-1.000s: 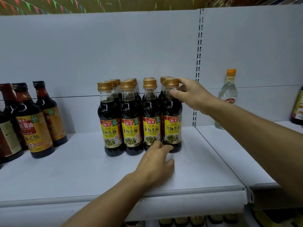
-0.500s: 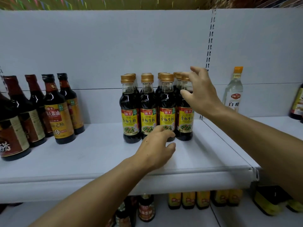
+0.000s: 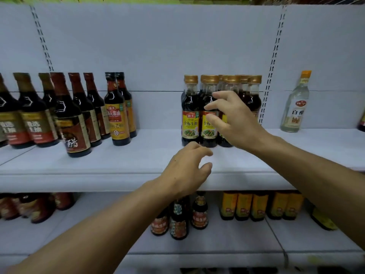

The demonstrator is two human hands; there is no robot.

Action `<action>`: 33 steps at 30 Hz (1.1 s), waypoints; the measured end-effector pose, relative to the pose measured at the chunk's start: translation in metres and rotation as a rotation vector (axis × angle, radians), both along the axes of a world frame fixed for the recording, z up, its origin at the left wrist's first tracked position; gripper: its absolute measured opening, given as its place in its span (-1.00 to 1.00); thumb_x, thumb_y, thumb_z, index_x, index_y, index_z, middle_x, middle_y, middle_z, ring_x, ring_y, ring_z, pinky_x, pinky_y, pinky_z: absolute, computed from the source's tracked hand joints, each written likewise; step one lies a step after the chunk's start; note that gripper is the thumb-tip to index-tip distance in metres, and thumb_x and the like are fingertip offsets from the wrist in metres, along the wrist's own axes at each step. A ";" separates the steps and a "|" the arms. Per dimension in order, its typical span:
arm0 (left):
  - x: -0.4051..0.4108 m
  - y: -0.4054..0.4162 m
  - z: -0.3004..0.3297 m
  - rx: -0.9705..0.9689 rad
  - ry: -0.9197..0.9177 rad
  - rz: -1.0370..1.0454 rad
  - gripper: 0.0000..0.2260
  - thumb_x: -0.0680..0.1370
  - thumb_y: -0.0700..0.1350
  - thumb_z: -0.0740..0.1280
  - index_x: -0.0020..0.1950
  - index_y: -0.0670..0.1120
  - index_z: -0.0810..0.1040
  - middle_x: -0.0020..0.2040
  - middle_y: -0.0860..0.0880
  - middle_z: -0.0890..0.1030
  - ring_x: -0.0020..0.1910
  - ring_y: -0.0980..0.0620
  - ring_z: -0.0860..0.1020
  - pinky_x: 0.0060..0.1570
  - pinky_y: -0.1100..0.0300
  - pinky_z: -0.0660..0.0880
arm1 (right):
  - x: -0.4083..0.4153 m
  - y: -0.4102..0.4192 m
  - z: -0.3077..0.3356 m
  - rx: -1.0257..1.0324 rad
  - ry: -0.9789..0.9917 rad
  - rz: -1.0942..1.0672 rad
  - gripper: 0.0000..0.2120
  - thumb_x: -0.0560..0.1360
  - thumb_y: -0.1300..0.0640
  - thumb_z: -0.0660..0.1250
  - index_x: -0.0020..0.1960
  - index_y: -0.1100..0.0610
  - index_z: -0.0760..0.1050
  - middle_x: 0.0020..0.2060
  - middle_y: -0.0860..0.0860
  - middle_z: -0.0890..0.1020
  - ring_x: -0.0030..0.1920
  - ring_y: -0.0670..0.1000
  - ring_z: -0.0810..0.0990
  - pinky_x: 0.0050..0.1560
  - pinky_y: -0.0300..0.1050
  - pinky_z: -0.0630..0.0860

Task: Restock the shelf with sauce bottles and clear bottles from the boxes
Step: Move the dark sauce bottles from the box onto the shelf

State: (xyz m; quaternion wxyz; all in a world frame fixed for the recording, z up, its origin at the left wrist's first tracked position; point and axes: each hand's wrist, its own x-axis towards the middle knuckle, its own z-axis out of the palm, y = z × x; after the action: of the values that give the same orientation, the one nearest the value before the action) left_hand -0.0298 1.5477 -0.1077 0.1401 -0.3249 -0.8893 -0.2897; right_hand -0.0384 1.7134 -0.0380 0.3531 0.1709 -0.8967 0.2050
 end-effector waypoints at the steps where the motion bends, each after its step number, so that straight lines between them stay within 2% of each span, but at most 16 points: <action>1: 0.005 -0.008 -0.001 -0.006 0.002 0.002 -0.67 0.61 0.01 0.24 0.38 0.03 0.47 0.28 0.06 0.45 0.21 0.06 0.45 0.22 0.14 0.43 | 0.006 -0.010 -0.002 0.010 -0.005 0.014 -0.73 0.59 0.06 0.30 0.25 0.10 0.55 0.40 0.05 0.37 0.42 0.00 0.33 0.36 -0.13 0.30; 4: 0.020 -0.031 -0.007 -0.007 -0.019 0.005 -0.67 0.61 0.00 0.24 0.37 0.03 0.47 0.27 0.06 0.46 0.24 0.08 0.44 0.25 0.14 0.40 | 0.022 -0.038 -0.010 0.014 -0.045 0.063 -0.74 0.59 0.07 0.30 0.24 0.10 0.55 0.41 0.05 0.36 0.33 0.01 0.43 0.31 -0.10 0.36; 6: 0.030 -0.047 -0.014 -0.014 -0.036 0.007 -0.67 0.61 -0.01 0.23 0.37 0.04 0.48 0.26 0.06 0.46 0.24 0.08 0.44 0.25 0.16 0.39 | 0.033 -0.056 -0.017 0.020 -0.058 0.098 -0.75 0.59 0.08 0.30 0.23 0.11 0.56 0.40 0.05 0.37 0.34 0.01 0.42 0.31 -0.04 0.38; 10: 0.042 -0.072 -0.032 -0.031 -0.059 0.015 -0.69 0.60 -0.04 0.24 0.33 0.03 0.51 0.21 0.05 0.49 0.19 0.08 0.46 0.15 0.19 0.42 | 0.052 -0.085 -0.030 0.063 -0.065 0.177 -0.77 0.59 0.10 0.29 0.21 0.14 0.57 0.35 0.06 0.44 0.33 0.04 0.44 0.30 0.03 0.40; 12: 0.044 -0.081 -0.041 -0.037 -0.056 0.006 -0.78 0.58 -0.04 0.25 0.19 0.05 0.57 0.09 0.07 0.51 0.12 0.07 0.49 -0.03 0.28 0.37 | 0.059 -0.096 -0.037 0.073 -0.069 0.226 -0.78 0.59 0.13 0.30 0.20 0.16 0.57 0.31 0.06 0.50 0.34 0.02 0.43 0.29 0.06 0.42; 14: 0.047 -0.089 -0.053 -0.047 -0.064 0.000 -0.85 0.55 -0.07 0.25 0.05 0.04 0.59 -0.03 0.08 0.50 0.01 0.03 0.51 -0.16 0.25 0.33 | 0.065 -0.106 -0.048 0.097 -0.073 0.254 -0.78 0.59 0.14 0.31 0.20 0.17 0.57 0.28 0.04 0.55 0.36 0.02 0.42 0.32 0.04 0.40; 17: 0.050 -0.099 -0.073 -0.034 -0.097 -0.003 -0.84 0.53 -0.12 0.26 0.02 -0.04 0.62 -0.03 0.03 0.54 -0.06 0.02 0.51 -0.13 0.11 0.45 | 0.067 -0.117 -0.067 0.104 -0.119 0.277 -0.77 0.59 0.13 0.30 0.21 0.15 0.58 0.21 0.00 0.60 0.36 0.00 0.43 0.34 -0.04 0.35; 19: 0.050 -0.104 -0.087 -0.029 -0.149 -0.015 -0.88 0.53 -0.16 0.26 -0.17 -0.05 0.55 -0.13 0.00 0.54 -0.16 0.01 0.49 -0.18 0.02 0.47 | 0.066 -0.122 -0.081 0.094 -0.135 0.296 -0.80 0.59 0.14 0.30 0.15 0.16 0.61 0.10 -0.01 0.64 0.25 0.02 0.51 0.24 -0.04 0.41; 21: 0.050 -0.109 -0.102 -0.014 -0.196 -0.012 -0.78 0.52 -0.20 0.26 -0.33 -0.04 0.40 -0.30 -0.01 0.46 -0.32 0.02 0.42 -0.31 0.04 0.37 | 0.062 -0.126 -0.097 0.080 -0.159 0.329 -0.84 0.59 0.17 0.31 0.06 0.18 0.64 -0.06 -0.06 0.64 0.05 0.02 0.56 0.08 -0.05 0.46; 22: 0.050 -0.112 -0.111 -0.008 -0.235 0.010 -0.79 0.53 -0.20 0.26 -0.32 -0.08 0.41 -0.32 -0.02 0.46 -0.33 0.02 0.42 -0.31 0.07 0.36 | 0.059 -0.128 -0.105 0.071 -0.181 0.347 -0.85 0.59 0.17 0.31 0.02 0.18 0.65 -0.13 -0.10 0.61 -0.03 0.02 0.56 0.01 -0.06 0.46; 24: 0.048 -0.119 -0.134 -0.015 -0.306 0.063 -0.85 0.56 -0.17 0.26 -0.13 -0.20 0.56 -0.16 -0.12 0.59 -0.18 -0.04 0.53 -0.19 0.00 0.48 | 0.054 -0.131 -0.124 0.053 -0.230 0.380 -0.85 0.58 0.18 0.32 -0.04 0.20 0.65 -0.19 -0.09 0.62 -0.12 0.01 0.57 -0.07 -0.07 0.47; 26: 0.047 -0.125 -0.157 -0.015 -0.384 0.104 -0.79 0.59 -0.12 0.27 0.14 -0.15 0.61 0.08 -0.11 0.62 0.03 -0.04 0.57 0.03 -0.02 0.53 | 0.049 -0.134 -0.145 0.035 -0.285 0.423 -0.85 0.58 0.20 0.32 -0.06 0.23 0.65 -0.20 0.01 0.66 -0.16 0.01 0.60 -0.12 -0.12 0.48; 28: 0.047 -0.130 -0.180 -0.019 -0.461 0.145 -0.73 0.61 -0.09 0.28 0.29 -0.07 0.56 0.21 -0.05 0.59 0.14 0.01 0.55 0.16 0.03 0.51 | 0.046 -0.137 -0.169 0.028 -0.354 0.474 -0.85 0.58 0.21 0.32 -0.06 0.25 0.64 -0.19 0.06 0.66 -0.18 -0.01 0.60 -0.14 -0.19 0.49; 30: 0.048 -0.136 -0.204 -0.019 -0.526 0.185 -0.72 0.61 -0.08 0.28 0.31 -0.06 0.54 0.23 -0.04 0.58 0.17 0.01 0.55 0.18 0.04 0.50 | 0.043 -0.139 -0.194 0.027 -0.422 0.509 -0.85 0.58 0.22 0.33 -0.05 0.27 0.64 -0.19 0.07 0.66 -0.18 -0.02 0.60 -0.15 -0.26 0.47; 33: 0.049 -0.141 -0.242 -0.022 -0.604 0.223 -0.73 0.60 -0.11 0.28 0.28 -0.09 0.57 0.21 -0.08 0.60 0.16 -0.02 0.55 0.16 0.05 0.49 | 0.039 -0.139 -0.233 0.003 -0.544 0.525 -0.84 0.58 0.23 0.32 -0.05 0.27 0.65 -0.19 0.05 0.67 -0.19 -0.05 0.60 -0.15 -0.20 0.49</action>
State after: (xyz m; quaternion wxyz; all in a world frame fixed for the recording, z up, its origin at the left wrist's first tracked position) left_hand 0.0197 1.4066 -0.3496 -0.1028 -0.1264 -0.9239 -0.3463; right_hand 0.0005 1.5747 -0.2712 0.0373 0.3350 -0.8837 0.3249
